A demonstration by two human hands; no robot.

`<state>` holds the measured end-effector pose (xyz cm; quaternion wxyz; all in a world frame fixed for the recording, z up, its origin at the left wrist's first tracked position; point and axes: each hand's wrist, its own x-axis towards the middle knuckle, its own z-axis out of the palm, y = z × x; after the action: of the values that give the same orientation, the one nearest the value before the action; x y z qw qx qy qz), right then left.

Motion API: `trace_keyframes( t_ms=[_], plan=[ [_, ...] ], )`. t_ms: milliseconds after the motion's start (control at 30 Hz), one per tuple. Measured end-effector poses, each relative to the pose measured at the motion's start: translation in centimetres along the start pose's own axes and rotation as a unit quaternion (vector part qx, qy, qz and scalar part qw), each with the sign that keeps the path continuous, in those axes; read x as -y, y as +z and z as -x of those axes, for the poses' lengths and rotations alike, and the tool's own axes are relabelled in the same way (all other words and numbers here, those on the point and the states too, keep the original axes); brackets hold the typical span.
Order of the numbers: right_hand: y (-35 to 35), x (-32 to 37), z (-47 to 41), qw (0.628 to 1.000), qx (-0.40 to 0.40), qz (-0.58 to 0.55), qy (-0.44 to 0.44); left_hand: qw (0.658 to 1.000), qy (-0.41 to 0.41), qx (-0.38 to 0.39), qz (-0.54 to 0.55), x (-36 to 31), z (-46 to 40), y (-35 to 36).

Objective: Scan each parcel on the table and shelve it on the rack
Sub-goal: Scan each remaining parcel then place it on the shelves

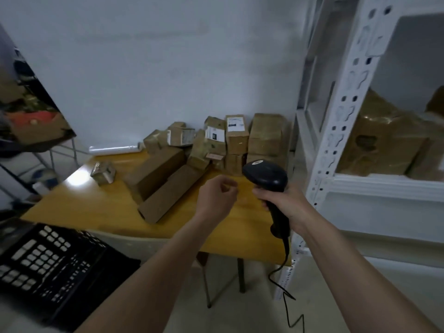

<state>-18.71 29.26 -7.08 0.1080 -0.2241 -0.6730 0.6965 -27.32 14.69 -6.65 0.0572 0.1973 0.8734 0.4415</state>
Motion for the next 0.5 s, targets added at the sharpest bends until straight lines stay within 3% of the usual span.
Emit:
trace_keyframes(
  t_ms=[500],
  plan=[
    [7.1, -0.7, -9.0, 0.997, -0.016, -0.046, 0.059, 0.993, -0.097, 0.056, 0.031, 8.0, -8.0, -2.9]
  ],
)
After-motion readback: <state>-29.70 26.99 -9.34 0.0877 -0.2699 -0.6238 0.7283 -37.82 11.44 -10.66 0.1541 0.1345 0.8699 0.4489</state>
